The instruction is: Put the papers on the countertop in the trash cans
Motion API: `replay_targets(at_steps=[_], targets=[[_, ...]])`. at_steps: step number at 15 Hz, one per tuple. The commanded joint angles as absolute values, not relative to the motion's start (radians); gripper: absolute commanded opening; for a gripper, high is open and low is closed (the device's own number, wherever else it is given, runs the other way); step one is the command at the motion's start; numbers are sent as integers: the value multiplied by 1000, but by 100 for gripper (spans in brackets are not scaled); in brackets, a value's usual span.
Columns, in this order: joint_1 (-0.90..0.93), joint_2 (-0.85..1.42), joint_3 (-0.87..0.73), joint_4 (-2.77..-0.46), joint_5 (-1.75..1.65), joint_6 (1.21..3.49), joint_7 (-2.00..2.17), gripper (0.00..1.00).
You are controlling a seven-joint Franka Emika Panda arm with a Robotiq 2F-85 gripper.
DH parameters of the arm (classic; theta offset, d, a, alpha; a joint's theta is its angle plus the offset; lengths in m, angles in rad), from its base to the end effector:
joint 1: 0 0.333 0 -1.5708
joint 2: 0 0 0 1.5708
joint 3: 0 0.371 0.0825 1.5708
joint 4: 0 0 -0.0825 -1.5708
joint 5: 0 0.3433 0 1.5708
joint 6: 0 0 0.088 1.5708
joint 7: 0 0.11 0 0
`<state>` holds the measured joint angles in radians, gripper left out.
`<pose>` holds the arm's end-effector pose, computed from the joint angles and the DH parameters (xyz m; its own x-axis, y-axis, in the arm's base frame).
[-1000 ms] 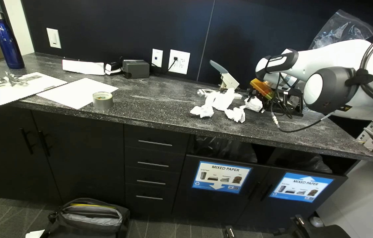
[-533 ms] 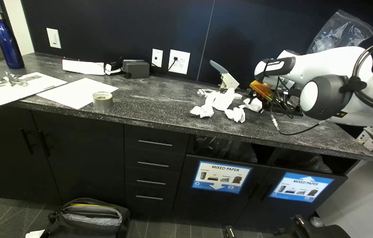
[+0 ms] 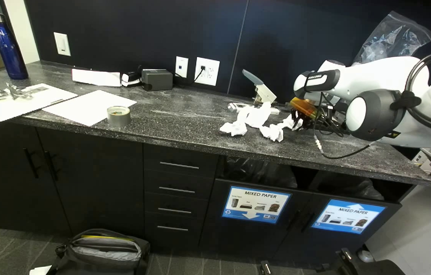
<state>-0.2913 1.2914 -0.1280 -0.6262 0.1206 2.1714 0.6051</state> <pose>0.7965 -0.2775 0.2348 0.5384 -0.8146 0.2157 -0.8091 -0.5712 -0.1378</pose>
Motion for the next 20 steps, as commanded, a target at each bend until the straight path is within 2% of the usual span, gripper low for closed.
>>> replay_targets(at_steps=[1, 3, 10, 20], targets=[[-313, 1289, -92, -613, 120, 2054, 434, 7], [-314, 1255, -106, -655, 103, 1996, 359, 10], [-269, 1081, -267, -878, -65, 1934, 362, 11], [-298, 833, -140, -1352, -6, 1929, 76, 11]])
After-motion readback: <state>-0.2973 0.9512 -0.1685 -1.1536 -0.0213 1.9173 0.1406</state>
